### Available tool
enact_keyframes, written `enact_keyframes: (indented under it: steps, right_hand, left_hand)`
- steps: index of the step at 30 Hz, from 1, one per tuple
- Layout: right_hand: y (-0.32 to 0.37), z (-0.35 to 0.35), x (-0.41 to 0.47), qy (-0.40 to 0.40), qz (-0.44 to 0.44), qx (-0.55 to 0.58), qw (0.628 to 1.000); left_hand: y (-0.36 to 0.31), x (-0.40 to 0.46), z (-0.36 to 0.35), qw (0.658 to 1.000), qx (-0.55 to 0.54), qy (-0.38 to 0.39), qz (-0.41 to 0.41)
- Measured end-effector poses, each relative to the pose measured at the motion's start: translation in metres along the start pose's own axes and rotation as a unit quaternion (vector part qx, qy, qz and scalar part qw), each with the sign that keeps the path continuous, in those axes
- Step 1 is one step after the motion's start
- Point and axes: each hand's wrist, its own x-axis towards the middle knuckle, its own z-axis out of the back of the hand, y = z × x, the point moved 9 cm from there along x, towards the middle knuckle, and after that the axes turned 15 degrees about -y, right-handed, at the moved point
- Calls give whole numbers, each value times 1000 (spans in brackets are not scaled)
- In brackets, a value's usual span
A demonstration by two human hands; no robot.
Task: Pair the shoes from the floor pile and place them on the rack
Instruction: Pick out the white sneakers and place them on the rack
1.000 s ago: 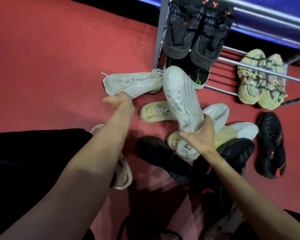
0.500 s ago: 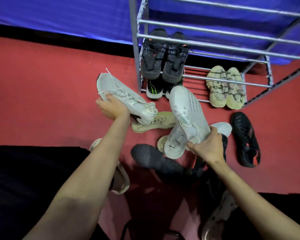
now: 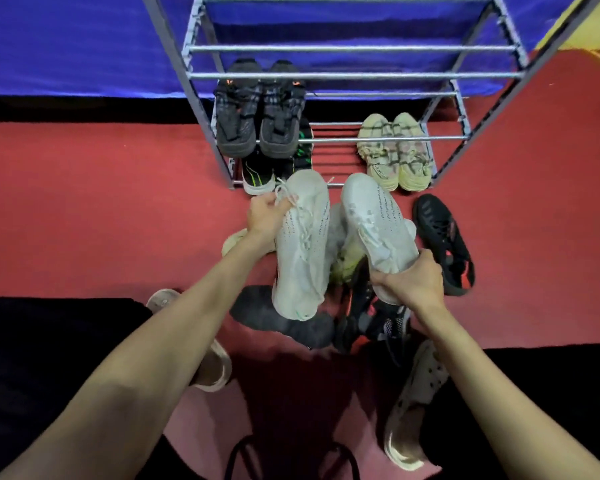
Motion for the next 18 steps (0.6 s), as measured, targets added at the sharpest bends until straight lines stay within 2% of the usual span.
enact_keyframes:
  steps: [2, 5, 10, 12, 15, 18]
  right_hand:
    - [-8, -3, 6, 1, -13, 4, 1000]
    - [-17, -9, 15, -1, -32, 9, 999]
    - [-29, -20, 20, 8, -61, 14, 998]
    - [-33, -26, 20, 14, -69, 13, 997]
    - [-38, -35, 18, 22, -72, 6, 997]
    - [-40, -41, 15, 22, -73, 1, 997]
  left_hand:
    - [-4, 3, -28, 998, 31, 36, -27]
    - [7, 10, -59, 995, 84, 45, -31]
    - [40, 10, -77, 996, 51, 31, 70]
    - [48, 6, -84, 994, 44, 73, 74]
    - [57, -1, -83, 987, 66, 139, 38]
    - [69, -15, -70, 983, 78, 162, 44]
